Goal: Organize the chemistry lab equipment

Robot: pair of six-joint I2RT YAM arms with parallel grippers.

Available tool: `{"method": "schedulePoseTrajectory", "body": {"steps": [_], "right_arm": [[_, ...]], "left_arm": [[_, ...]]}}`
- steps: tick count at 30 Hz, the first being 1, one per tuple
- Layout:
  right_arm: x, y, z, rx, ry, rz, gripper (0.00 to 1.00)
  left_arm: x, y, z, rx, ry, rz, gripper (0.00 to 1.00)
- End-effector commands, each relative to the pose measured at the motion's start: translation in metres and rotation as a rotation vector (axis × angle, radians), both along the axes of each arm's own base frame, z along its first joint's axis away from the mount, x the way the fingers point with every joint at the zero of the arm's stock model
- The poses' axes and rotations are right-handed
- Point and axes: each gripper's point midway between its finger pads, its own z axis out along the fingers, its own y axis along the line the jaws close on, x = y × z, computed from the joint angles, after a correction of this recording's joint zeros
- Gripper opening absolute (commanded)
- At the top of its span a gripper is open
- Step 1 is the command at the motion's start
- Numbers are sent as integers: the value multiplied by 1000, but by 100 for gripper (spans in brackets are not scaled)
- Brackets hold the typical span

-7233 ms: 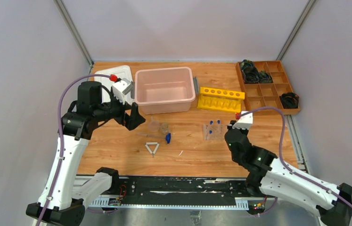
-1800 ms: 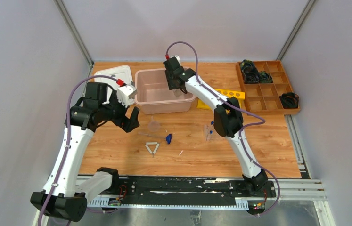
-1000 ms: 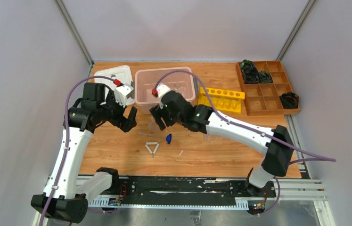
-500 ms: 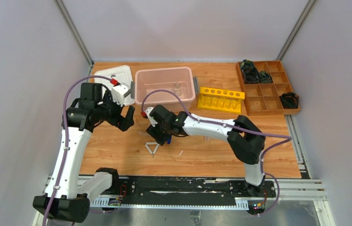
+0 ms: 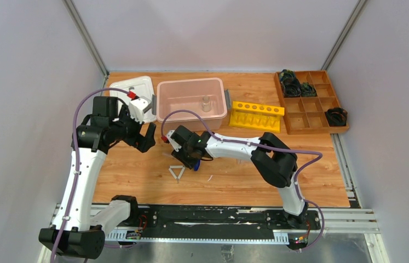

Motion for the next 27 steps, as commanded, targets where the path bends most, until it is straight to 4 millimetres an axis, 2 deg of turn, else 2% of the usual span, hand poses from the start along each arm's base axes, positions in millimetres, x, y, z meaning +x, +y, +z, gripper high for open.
{"method": "schedulePoseTrajectory", "body": {"steps": [1, 9, 13, 20, 24, 27], "right_arm": [[-3, 3, 1, 5, 17, 27, 33], [-8, 3, 35, 61, -15, 101, 1], [-21, 1, 61, 92, 3, 176, 0], [-38, -17, 135, 191, -49, 263, 0], [-18, -20, 189, 288, -139, 217, 0], [19, -21, 223, 356, -191, 97, 0]], "left_arm": [[1, -1, 11, -12, -31, -10, 99], [0, -3, 18, -27, -46, -7, 99], [-2, -4, 23, -34, -55, -9, 99], [0, -4, 39, -40, -93, 1, 99], [3, -3, 49, -49, -114, 18, 98], [3, -4, 48, -55, -107, 15, 98]]}}
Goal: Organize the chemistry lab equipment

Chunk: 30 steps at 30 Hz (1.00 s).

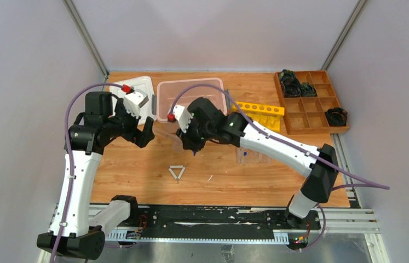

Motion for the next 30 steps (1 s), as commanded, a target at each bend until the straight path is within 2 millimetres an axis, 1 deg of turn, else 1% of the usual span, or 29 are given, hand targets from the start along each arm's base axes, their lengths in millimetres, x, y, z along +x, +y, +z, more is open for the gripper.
{"method": "schedulePoseTrajectory", "body": {"steps": [1, 3, 4, 5, 6, 9, 13, 16, 19, 23, 27, 30], "right_arm": [[59, -8, 56, 114, -58, -174, 0], [90, -6, 68, 130, -84, -267, 0], [106, -3, 69, 130, -88, -304, 0], [118, -1, 76, 145, -94, -327, 0], [131, 5, 73, 143, -89, -347, 0], [168, 14, 71, 147, -88, -426, 0], [215, 21, 43, 156, -19, -564, 0], [240, 26, 19, 198, 81, -674, 0], [247, 35, -9, 232, 208, -742, 0], [244, 45, -46, 233, 315, -781, 0], [238, 53, -71, 221, 384, -780, 1], [232, 60, -84, 209, 421, -752, 5]], "left_arm": [[-2, -1, 10, -20, -20, 8, 98], [-3, -1, 6, -17, -12, 5, 98], [-3, -1, 3, -16, -5, 3, 98], [-3, 0, 2, -16, 0, 3, 98], [-4, -1, 1, -16, 2, 1, 98], [-4, -1, 0, -15, 3, -2, 98], [-3, -2, -1, -20, 10, -11, 98], [-1, -3, -2, -22, 17, -17, 97], [0, -2, -5, -9, 18, -18, 97], [0, -1, -9, -2, 25, -20, 98], [-1, -2, -9, -16, 28, -29, 100], [-1, -3, -11, -21, 35, -31, 100]]}}
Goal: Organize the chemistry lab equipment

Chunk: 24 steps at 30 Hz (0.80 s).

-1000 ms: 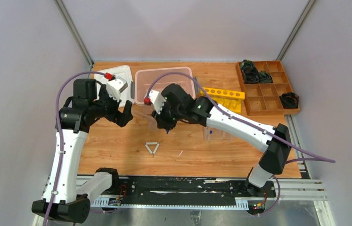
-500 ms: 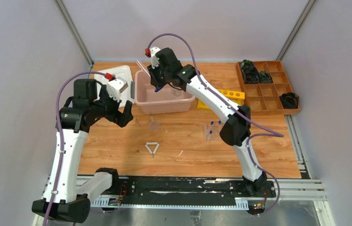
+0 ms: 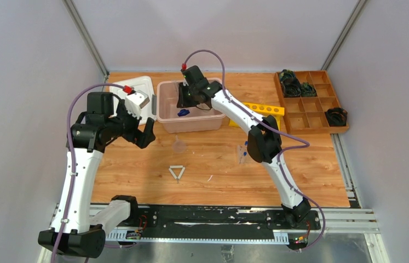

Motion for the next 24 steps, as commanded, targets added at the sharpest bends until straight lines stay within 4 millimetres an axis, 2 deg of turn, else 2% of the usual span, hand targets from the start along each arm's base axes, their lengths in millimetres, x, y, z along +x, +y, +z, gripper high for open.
{"method": "schedulePoseTrajectory", "body": {"steps": [1, 5, 14, 16, 19, 22, 24], "right_arm": [[-15, 18, -22, 44, 84, 37, 5], [-28, 19, -33, 25, 85, 93, 7], [-54, 18, -39, 35, 141, 150, 14], [-56, 16, -38, 34, 143, 152, 23], [-56, 16, -31, 39, 130, 151, 41], [-51, 12, -13, 37, 87, 139, 58], [-48, 8, 4, 32, 44, 125, 64]], "left_arm": [[-1, -1, -3, -10, 12, -14, 100], [-1, 0, -8, 0, 20, -13, 100], [0, 0, -14, -4, 44, -12, 100], [0, 0, -13, -5, 41, -14, 100], [-1, 0, -13, -6, 41, -12, 100], [0, 1, -12, -4, 37, -7, 100], [0, 1, -11, -3, 35, -4, 100]]}}
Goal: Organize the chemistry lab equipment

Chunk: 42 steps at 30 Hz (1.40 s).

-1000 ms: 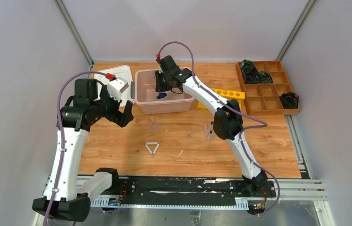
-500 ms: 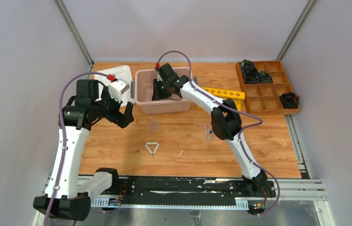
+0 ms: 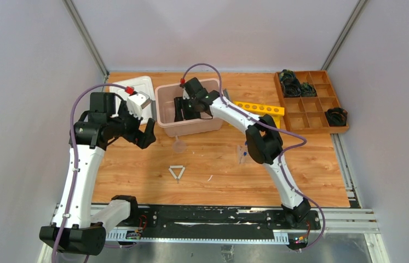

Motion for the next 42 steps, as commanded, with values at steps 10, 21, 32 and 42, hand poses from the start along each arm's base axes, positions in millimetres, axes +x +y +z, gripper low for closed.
{"method": "schedulePoseTrajectory", "body": {"steps": [10, 21, 32, 42], "right_arm": [[-24, -28, 166, 62, -397, -44, 63], [-131, -16, 98, -70, -475, 65, 59], [-105, 10, 35, -198, -523, 53, 56], [-84, 23, 29, -204, -592, 5, 49]], "left_arm": [[-1, 1, 5, -9, -14, 7, 100], [1, 10, 3, 10, -15, 40, 100], [4, 22, 8, 4, -34, 95, 100], [7, 23, 4, 13, -24, 91, 100]]}}
